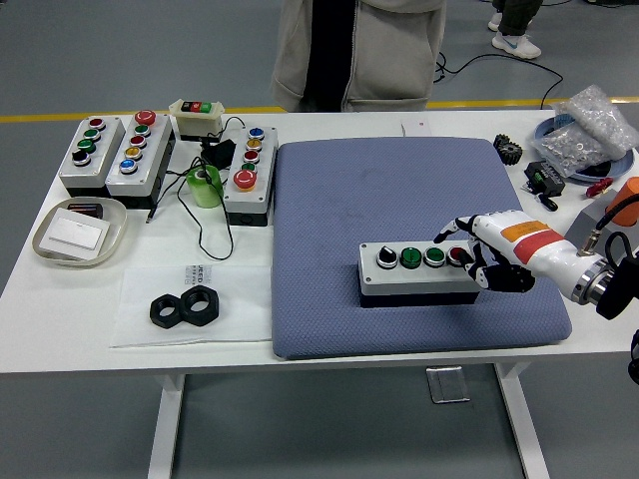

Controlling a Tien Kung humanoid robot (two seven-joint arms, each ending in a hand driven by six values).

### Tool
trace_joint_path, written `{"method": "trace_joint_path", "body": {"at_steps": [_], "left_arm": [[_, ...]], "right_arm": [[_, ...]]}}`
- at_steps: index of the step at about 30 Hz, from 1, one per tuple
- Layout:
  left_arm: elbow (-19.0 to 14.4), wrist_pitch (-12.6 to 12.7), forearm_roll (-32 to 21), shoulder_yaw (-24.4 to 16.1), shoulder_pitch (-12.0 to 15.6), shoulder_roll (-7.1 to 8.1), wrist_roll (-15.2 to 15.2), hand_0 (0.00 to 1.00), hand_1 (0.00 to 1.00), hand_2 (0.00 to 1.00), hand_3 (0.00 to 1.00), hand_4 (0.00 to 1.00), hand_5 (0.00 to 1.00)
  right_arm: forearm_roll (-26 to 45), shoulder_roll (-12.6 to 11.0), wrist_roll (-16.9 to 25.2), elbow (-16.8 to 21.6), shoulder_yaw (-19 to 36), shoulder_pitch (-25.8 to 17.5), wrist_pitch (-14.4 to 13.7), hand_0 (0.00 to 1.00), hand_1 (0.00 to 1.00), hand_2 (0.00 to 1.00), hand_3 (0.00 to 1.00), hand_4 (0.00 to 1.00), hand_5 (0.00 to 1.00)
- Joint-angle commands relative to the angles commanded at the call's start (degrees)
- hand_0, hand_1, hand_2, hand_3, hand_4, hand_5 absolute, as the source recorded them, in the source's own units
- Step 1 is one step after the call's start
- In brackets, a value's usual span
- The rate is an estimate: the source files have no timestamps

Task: Pick up the button,place it on the desk,press the button,press the button

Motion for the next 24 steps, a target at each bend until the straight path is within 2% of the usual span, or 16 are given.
{"method": "trace_joint_path", "body": {"at_steps": [10,24], "left_arm": [[0.0,0.0,0.7,-0.4,0.2,0.03,0.2,0.760,0.826,0.860,0.825,0.623,0.998],[0.0,0.0,0.4,-0.2,0.0,0.04,0.2,0.759,0.825,0.861,0.825,0.623,0.998]], "right_arm": [[0.3,1.1,-0.4,-2.7,-2.3,1.0,0.9,0.278,0.044,0.174,0.714,0.415,0.002],[0.0,1.1,-0.9,-3.4,-4.1,1.2,1.8,0.277,0.044,0.173,0.716,0.423,0.002]]}}
